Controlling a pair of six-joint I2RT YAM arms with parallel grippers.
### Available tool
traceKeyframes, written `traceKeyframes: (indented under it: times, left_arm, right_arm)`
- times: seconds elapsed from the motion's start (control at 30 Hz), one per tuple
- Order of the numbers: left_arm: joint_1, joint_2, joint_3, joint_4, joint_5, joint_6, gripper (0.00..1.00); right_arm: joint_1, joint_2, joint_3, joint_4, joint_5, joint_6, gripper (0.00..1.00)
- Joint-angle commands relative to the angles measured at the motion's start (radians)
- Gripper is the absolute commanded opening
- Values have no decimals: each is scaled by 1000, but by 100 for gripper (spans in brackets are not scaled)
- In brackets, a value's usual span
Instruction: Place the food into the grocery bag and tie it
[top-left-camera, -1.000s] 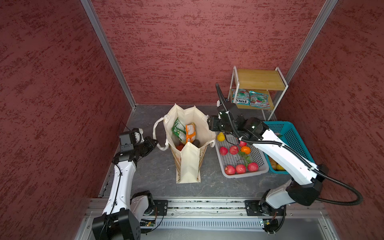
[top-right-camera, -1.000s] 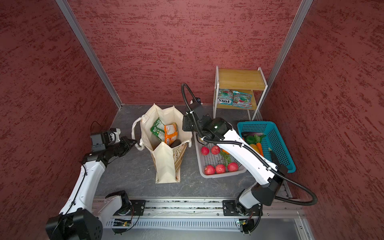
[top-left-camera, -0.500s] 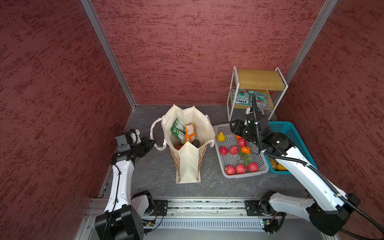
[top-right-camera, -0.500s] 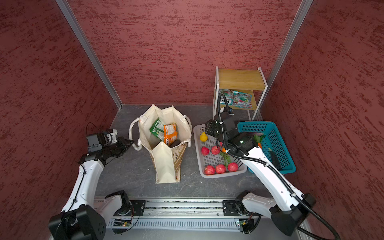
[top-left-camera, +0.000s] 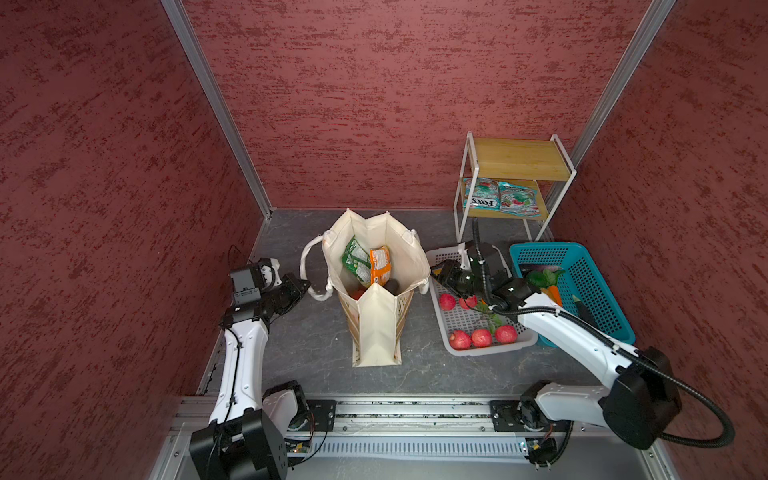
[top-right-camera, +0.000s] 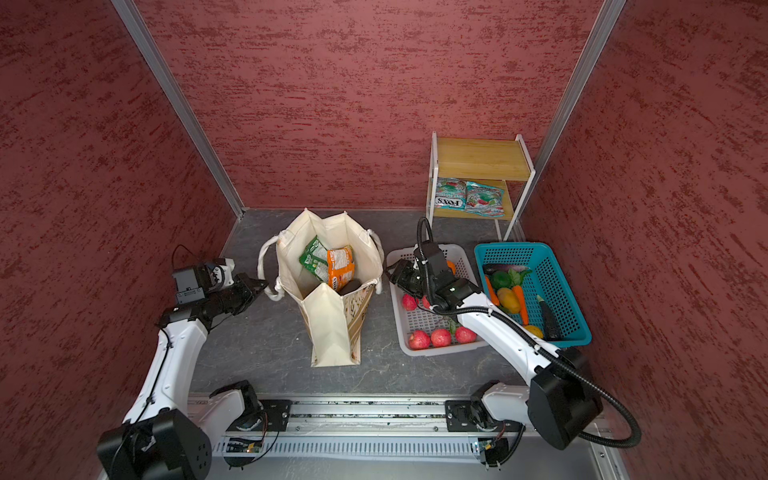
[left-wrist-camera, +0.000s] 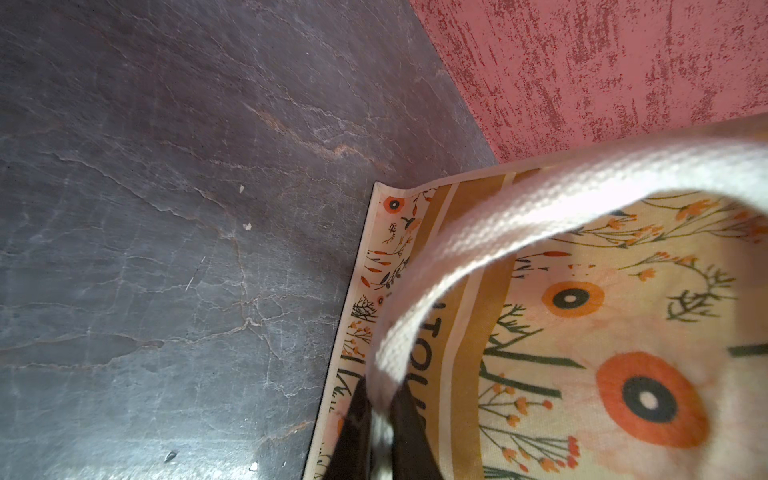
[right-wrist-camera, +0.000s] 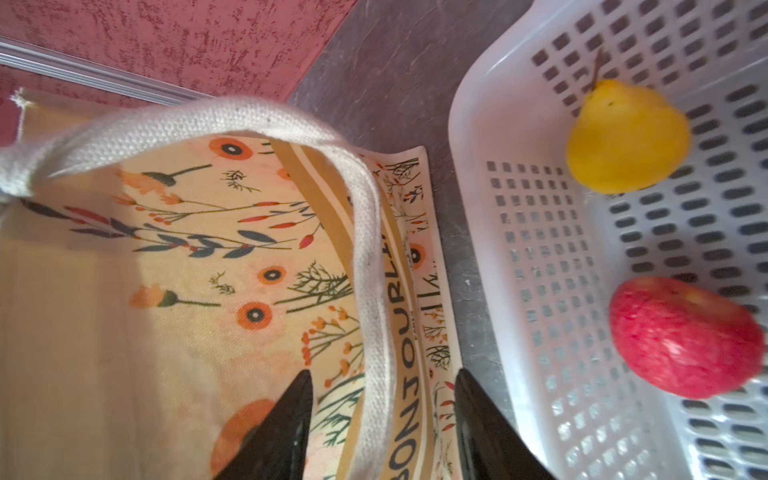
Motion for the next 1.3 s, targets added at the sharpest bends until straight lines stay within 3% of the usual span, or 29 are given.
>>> traceKeyframes:
  times: [0.0,0.73,0.93,1.13,1.27]
  left_arm:
    - [9,5,-11,-1,10,21,0]
    - [9,4,-14,1,21,21,0]
    - [10,4,-14,4,24,22,0]
    - [16,-2,-14,7,27,20,0]
    - [21,-4,-14,10,30,18,0]
  right_arm:
    - [-3,30,-19,155,-82,49,56]
    - [20,210,-22,251,-131,85,53]
    - [20,226,-10,259,-142,87,36]
    - [18,172,10,182,-81,53,18]
    - [14,104,30,91,-12,17,13]
